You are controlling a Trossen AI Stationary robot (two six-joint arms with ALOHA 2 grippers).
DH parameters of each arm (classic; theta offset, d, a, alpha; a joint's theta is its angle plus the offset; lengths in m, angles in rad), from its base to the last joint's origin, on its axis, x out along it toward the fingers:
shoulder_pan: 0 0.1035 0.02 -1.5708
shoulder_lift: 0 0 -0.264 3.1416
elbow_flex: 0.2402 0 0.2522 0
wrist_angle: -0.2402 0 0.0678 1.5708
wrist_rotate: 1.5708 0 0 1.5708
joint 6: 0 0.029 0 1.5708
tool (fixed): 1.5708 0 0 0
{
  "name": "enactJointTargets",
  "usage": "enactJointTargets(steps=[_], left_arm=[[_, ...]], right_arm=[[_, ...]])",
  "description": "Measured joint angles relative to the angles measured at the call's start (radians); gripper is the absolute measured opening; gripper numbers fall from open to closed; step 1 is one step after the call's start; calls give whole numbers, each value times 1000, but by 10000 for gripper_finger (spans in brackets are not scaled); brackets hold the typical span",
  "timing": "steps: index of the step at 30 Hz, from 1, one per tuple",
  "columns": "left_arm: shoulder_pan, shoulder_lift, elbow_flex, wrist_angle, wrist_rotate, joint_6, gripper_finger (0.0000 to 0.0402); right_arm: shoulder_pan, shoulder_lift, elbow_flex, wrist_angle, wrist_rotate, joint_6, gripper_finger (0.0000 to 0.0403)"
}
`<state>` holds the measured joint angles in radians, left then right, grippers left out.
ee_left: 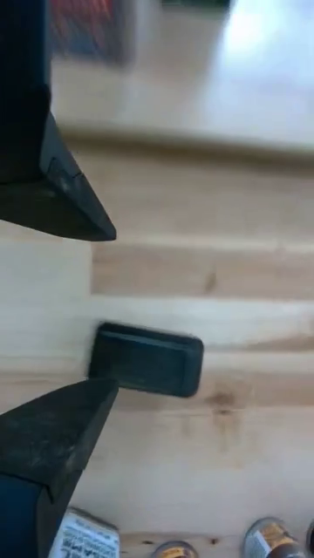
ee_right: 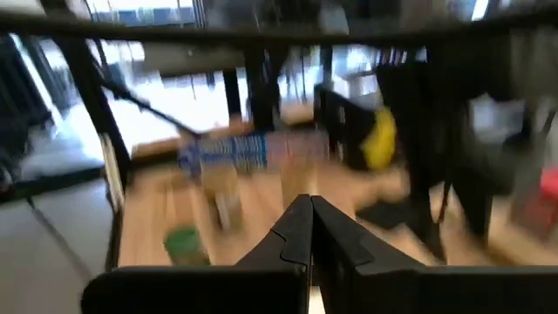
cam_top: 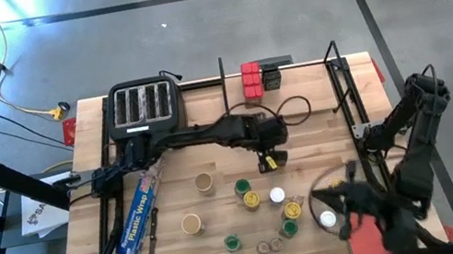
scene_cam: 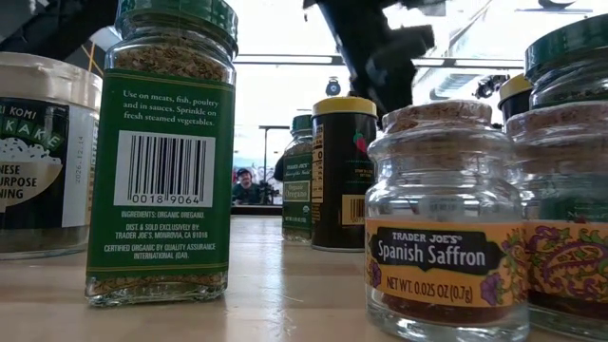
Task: Shelf spices
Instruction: Put the black seasoning can on the shelf aligned with the other black seasoning can
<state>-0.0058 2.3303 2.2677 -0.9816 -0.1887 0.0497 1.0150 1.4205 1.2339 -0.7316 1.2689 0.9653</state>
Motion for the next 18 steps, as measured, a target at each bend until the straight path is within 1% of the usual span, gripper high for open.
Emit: enactJointTargets(steps=[3,5,8,10,12,15,18], left_arm=[[-34,-65,0,-44,-89,-25,268],[-62,-110,1,-65,-135,-48,268],[-118,-177,-2,-92,-153,-76,268],[-162,-220,-12,-113,-193,-99,268],[-215,-250,-13,-153,-262,-133,268],[-294,-282,-14,-251,-401,-223,268],[-381,-292,-14,-376,-542,-381,268]], right_arm=[[-104,-40,0,-159,-190,83,2],[-193,-62,0,-235,-333,87,2],[-337,-60,0,-299,-556,5,6],[-431,-51,0,-317,-678,-88,15],[-510,-45,0,-321,-767,-204,31],[-619,-41,0,-314,-866,-364,71],[-702,-41,0,-314,-915,-487,120]])
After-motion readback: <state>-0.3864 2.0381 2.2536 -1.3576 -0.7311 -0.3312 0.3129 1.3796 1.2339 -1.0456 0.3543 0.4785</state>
